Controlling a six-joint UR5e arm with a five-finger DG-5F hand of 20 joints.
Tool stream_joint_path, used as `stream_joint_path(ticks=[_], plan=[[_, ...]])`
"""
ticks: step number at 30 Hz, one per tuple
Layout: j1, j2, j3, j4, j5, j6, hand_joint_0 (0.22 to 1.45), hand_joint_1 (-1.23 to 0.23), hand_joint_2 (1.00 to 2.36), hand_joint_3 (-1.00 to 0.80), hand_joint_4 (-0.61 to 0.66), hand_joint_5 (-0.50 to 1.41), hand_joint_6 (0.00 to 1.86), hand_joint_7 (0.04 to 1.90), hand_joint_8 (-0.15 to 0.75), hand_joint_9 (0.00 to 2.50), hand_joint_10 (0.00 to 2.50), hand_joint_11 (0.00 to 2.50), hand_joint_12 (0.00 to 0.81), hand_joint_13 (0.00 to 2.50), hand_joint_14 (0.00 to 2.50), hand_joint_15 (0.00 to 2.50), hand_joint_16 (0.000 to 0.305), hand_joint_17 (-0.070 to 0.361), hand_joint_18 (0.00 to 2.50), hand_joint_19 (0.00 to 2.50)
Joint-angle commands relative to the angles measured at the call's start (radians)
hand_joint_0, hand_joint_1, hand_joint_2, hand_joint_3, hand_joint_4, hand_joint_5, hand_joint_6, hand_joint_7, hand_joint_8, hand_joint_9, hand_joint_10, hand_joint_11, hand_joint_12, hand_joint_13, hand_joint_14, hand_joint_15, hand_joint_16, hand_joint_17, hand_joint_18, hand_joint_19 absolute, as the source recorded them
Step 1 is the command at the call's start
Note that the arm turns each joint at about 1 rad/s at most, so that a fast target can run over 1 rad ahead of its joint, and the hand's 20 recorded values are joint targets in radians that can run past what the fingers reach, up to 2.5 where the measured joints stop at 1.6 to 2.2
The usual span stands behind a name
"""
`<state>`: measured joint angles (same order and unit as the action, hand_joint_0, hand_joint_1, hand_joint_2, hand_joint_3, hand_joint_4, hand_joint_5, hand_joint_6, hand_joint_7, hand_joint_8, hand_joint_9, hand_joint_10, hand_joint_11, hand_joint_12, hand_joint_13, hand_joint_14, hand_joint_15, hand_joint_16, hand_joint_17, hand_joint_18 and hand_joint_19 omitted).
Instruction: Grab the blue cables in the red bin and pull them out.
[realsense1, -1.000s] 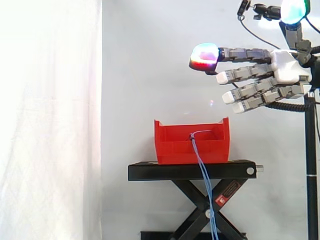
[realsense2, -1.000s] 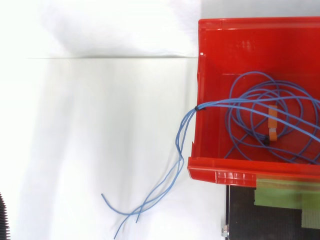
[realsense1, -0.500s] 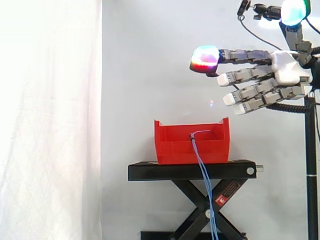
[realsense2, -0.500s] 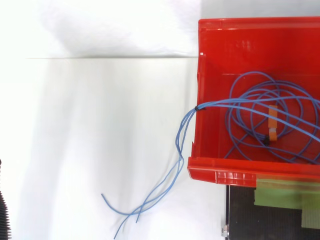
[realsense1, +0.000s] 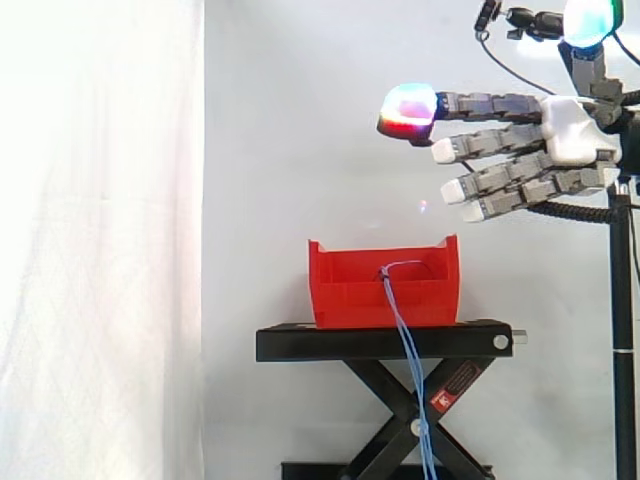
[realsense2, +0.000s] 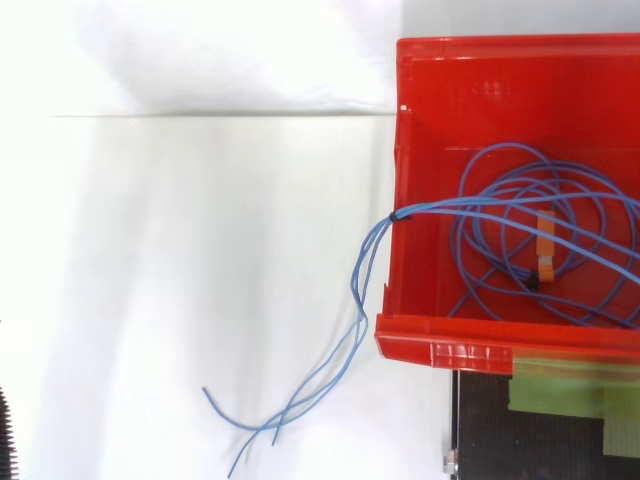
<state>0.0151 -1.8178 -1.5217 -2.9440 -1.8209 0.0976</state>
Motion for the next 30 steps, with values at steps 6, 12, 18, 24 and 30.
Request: stream_joint_path(ticks=[6,12,18,24,30], plan=[[0.008,0.002,0.0,0.049,0.008,-0.055,0.69,-0.75,1.0,-1.0,0.06,0.01,0.0,0.06,0.223,0.24,0.0,0.0,0.389,0.08,0.0,0.0,0.068,0.152,0.0,0.0],[0.022,0.0,0.0,0.069,0.089,-0.154,0.69,-0.75,1.0,-1.0,0.06,0.04,0.0,0.07,0.228,0.25,0.0,0.0,0.388,0.08,0.0,0.0,0.067,0.151,0.0,0.0],[0.052,0.0,0.002,0.131,0.209,-0.427,0.69,-0.75,1.0,-1.0,0.06,0.05,0.0,0.08,0.228,0.26,0.0,0.0,0.389,0.09,0.0,0.0,0.067,0.15,0.0,0.0],[0.097,-0.002,0.0,0.171,0.307,-0.936,0.7,-0.76,1.0,-1.0,0.13,0.19,0.0,0.13,0.244,0.32,0.0,0.0,0.385,0.12,0.0,0.0,0.066,0.149,0.0,0.0],[0.12,-0.006,0.0,0.178,0.322,-1.171,0.72,-0.81,1.0,-1.0,0.22,0.52,0.01,0.27,0.288,0.65,0.0,0.04,0.386,0.29,0.0,0.0,0.064,0.143,0.15,0.0]])
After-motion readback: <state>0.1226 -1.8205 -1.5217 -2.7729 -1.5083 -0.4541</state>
